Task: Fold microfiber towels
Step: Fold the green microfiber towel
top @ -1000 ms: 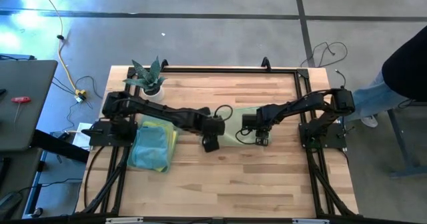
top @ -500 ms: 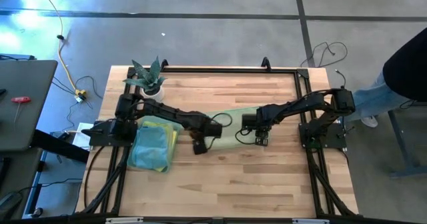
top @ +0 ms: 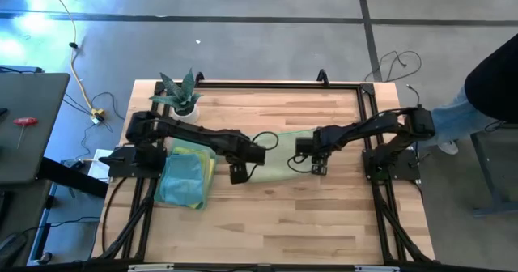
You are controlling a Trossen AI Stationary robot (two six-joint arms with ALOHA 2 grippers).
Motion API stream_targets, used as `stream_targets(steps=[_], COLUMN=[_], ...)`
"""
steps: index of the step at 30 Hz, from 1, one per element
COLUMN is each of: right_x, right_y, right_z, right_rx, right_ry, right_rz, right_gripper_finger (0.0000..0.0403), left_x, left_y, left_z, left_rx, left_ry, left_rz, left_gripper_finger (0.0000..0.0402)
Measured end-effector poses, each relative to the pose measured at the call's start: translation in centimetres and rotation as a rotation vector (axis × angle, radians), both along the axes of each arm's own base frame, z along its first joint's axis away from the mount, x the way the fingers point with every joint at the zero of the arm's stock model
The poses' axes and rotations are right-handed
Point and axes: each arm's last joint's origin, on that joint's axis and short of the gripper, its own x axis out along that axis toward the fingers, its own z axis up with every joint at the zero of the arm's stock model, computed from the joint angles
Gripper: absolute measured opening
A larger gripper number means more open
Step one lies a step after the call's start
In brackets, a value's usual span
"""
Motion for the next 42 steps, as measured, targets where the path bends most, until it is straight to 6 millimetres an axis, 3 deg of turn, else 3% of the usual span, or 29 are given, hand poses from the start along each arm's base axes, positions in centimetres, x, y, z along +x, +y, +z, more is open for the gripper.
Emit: stream_targets(steps=[3,9,15,19,24,34,42], right_x=[-0.8,-2.6,-5.9,-7.5,-9.5,-10.5,-9.2], right_y=[0.0,0.4,2.5,4.1,5.8,9.0,9.6], right_z=[1.7,4.9,2.7,2.1,1.2,-0.2,-1.9], right_rx=[-0.006,0.147,0.374,0.517,0.527,0.491,0.462], right_ry=[-0.037,-0.265,-0.394,-0.509,-0.595,-0.698,-0.789], right_rz=[-0.056,-0.341,-0.727,-0.91,-1.177,-1.475,-1.602], right_gripper_finger=[0.0149,0.0149,0.0149,0.0149,0.0149,0.0149,0.0149], left_x=[1.1,3.3,4.2,3.8,2.6,3.0,3.2], left_y=[-0.4,-0.3,1.1,2.0,2.9,2.8,3.0], left_z=[1.5,1.3,-0.6,-2.4,-4.6,-5.3,-5.4], left_rx=[0.007,-0.005,-0.034,-0.046,-0.074,-0.037,0.025], left_ry=[-0.178,-0.365,-0.362,-0.335,-0.32,-0.413,-0.425], left_rz=[-0.012,-0.062,-0.054,-0.047,0.027,0.069,0.071], left_gripper_finger=[0.0172,0.0172,0.0172,0.0172,0.0172,0.0172,0.0172])
